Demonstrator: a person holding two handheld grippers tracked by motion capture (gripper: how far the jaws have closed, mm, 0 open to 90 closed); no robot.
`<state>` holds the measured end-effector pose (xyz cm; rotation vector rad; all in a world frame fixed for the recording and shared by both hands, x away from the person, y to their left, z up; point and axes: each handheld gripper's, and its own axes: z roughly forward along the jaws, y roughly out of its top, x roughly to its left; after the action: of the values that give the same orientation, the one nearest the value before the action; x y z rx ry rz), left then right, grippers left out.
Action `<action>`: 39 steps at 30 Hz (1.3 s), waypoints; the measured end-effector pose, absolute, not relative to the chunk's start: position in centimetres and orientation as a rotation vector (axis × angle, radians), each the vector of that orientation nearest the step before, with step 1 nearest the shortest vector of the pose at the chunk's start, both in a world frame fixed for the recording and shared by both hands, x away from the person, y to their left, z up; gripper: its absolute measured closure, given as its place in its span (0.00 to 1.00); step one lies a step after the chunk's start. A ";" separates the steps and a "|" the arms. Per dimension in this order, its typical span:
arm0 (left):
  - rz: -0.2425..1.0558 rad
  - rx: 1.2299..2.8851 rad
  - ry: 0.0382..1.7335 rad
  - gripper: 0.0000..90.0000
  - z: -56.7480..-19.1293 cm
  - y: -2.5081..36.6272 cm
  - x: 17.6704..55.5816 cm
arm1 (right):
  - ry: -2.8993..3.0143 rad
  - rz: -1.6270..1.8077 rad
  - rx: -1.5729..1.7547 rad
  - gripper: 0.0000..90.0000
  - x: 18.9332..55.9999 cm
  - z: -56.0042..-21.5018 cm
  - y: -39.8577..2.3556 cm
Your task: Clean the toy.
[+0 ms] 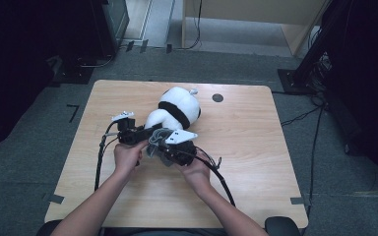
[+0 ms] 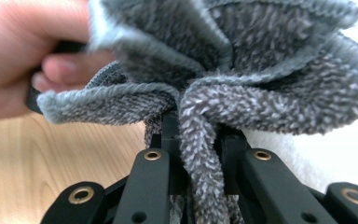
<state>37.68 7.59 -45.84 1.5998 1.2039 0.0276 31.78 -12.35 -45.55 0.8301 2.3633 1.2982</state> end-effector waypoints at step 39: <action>0.026 1.634 1.145 0.61 -45.1 8.1 38.7 | 2.516 1.064 0.815 0.87 31.8 -46.5 -11.5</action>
<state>38.66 8.14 -45.06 1.6341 1.1454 0.0260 31.78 -11.46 -46.48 0.8153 2.5164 1.0635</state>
